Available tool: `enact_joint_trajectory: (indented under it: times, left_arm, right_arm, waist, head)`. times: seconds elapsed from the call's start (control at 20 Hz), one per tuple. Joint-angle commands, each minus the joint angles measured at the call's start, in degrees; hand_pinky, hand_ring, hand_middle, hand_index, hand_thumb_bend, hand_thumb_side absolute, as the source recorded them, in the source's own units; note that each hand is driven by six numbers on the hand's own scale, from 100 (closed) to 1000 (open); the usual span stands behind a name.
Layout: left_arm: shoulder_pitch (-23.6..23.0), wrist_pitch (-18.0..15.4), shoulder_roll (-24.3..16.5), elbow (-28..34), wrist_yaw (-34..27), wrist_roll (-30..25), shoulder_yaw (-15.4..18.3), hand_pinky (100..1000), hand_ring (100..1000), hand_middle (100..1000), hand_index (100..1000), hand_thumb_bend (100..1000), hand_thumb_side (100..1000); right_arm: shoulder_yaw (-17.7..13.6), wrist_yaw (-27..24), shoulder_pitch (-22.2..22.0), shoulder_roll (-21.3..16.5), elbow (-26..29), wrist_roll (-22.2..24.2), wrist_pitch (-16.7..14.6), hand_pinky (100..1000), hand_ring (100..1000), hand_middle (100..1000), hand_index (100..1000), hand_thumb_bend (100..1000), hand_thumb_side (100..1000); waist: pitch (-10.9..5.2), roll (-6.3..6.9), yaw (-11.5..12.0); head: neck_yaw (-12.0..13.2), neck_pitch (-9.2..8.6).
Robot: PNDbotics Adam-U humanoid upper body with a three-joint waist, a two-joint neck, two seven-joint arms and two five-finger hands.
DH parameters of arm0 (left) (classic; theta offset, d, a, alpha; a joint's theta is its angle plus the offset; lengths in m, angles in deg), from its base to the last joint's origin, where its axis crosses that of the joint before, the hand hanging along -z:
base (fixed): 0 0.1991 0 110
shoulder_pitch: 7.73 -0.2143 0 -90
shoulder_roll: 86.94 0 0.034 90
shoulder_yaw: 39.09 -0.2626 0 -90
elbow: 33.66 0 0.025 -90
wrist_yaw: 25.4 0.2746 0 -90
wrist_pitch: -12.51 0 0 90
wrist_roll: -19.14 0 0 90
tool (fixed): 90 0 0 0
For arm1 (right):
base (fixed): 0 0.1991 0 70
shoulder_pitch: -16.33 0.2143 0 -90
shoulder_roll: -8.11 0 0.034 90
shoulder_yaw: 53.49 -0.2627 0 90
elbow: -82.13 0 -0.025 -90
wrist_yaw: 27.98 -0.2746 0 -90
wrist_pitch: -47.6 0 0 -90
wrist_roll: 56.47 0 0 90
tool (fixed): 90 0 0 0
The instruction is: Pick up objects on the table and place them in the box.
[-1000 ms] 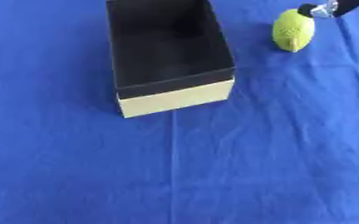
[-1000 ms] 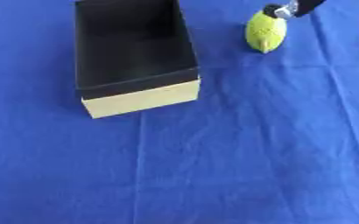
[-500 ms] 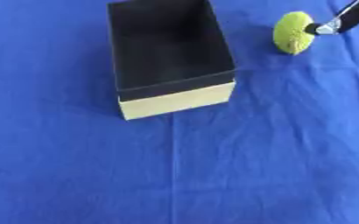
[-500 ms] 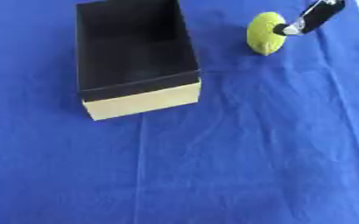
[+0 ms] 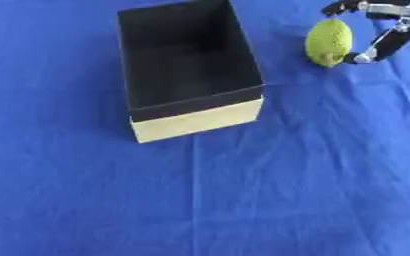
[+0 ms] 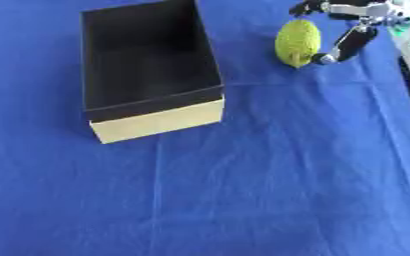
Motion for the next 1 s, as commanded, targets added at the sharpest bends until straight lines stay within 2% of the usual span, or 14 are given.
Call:
enact_joint_trajectory:
  times: [0.05, 0.75, 0.85, 1.0]
  left_arm:
    - [0.33, 0.18, -1.33, 0.86, -0.18, -0.03, 0.15, 457, 755, 687, 679, 879, 814]
    - [0.65, 0.21, -1.03, 0.86, -0.38, -0.03, -0.10, 451, 758, 690, 678, 884, 812]
    - [0.64, 0.21, -1.01, 0.86, -0.39, -0.03, -0.09, 450, 759, 691, 678, 884, 811]
    - [0.58, 0.25, -0.97, 0.86, -0.39, -0.03, -0.06, 450, 759, 691, 677, 885, 811]
  right_arm:
    - [-0.86, 1.84, 1.61, -0.72, -1.14, 1.86, -2.97, 880, 916, 890, 1000, 377, 100]
    - [-0.69, 6.77, 4.10, 2.39, -6.94, 2.02, -2.87, 868, 908, 886, 993, 385, 100]
    - [-0.57, 7.94, 4.35, 2.87, -7.96, 1.98, -2.89, 863, 901, 860, 978, 391, 100]
    - [-0.57, 8.93, 4.65, 3.40, -9.04, 1.33, -2.77, 829, 858, 777, 897, 394, 100]
  waist:
    - [-10.21, 0.16, 0.04]
    - [-9.42, 0.04, 0.61]
    - [-9.35, 0.03, 0.70]
    - [-9.32, 0.03, 0.78]
  head:
    - [-0.82, -1.24]
    - [-1.73, -1.60]
    - [-1.76, -1.56]
    - [-1.80, -1.43]
